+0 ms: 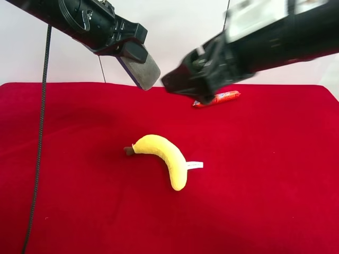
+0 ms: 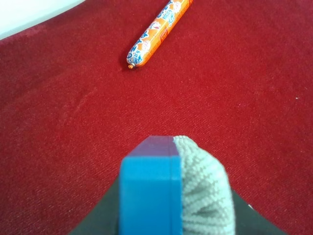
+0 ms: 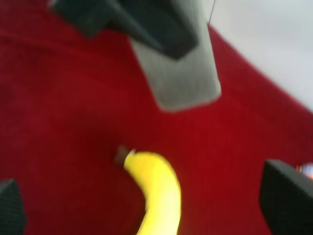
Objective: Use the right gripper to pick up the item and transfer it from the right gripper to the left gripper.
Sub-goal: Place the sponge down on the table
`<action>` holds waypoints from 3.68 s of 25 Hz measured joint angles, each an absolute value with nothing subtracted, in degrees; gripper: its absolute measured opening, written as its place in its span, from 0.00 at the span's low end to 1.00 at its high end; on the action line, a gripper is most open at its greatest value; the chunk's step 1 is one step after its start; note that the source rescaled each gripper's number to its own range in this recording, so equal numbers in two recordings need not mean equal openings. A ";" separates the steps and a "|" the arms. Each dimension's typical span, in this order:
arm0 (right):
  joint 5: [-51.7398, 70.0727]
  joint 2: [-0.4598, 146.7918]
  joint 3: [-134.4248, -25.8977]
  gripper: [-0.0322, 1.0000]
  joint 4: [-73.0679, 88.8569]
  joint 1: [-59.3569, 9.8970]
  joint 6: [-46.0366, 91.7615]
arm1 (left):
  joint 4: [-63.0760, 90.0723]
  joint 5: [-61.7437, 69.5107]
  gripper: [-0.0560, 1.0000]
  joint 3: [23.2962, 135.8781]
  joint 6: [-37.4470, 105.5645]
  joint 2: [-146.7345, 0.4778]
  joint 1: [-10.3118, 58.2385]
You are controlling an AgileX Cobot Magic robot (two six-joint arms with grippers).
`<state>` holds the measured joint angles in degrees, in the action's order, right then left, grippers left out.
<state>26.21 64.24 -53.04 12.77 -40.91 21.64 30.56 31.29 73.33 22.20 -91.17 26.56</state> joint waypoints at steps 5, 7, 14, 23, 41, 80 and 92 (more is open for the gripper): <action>42.25 53.47 -53.04 0.87 2.20 -40.91 9.09 | 30.56 31.29 0.05 73.33 22.20 -91.17 26.56; 47.80 48.55 -53.04 0.87 -2.11 -40.91 5.34 | 30.56 31.29 0.05 73.33 22.20 -91.17 26.56; 63.61 30.47 -52.70 0.87 -8.36 -40.91 0.00 | 30.56 31.29 0.05 73.33 22.20 -91.17 26.56; 68.21 10.88 -43.20 0.99 -4.78 -41.02 -1.77 | 30.56 31.29 0.05 73.33 22.20 -91.17 26.56; 61.64 -0.09 -27.97 0.99 5.78 -41.02 9.38 | 30.56 31.29 0.05 73.33 22.20 -91.17 26.56; 61.14 -0.09 -27.53 1.00 5.65 0.15 2.53 | 30.56 30.69 0.05 73.33 22.20 -91.17 26.56; 61.14 -0.09 -27.47 1.00 5.65 0.15 2.46 | 30.51 30.69 0.05 73.33 22.20 -91.17 26.56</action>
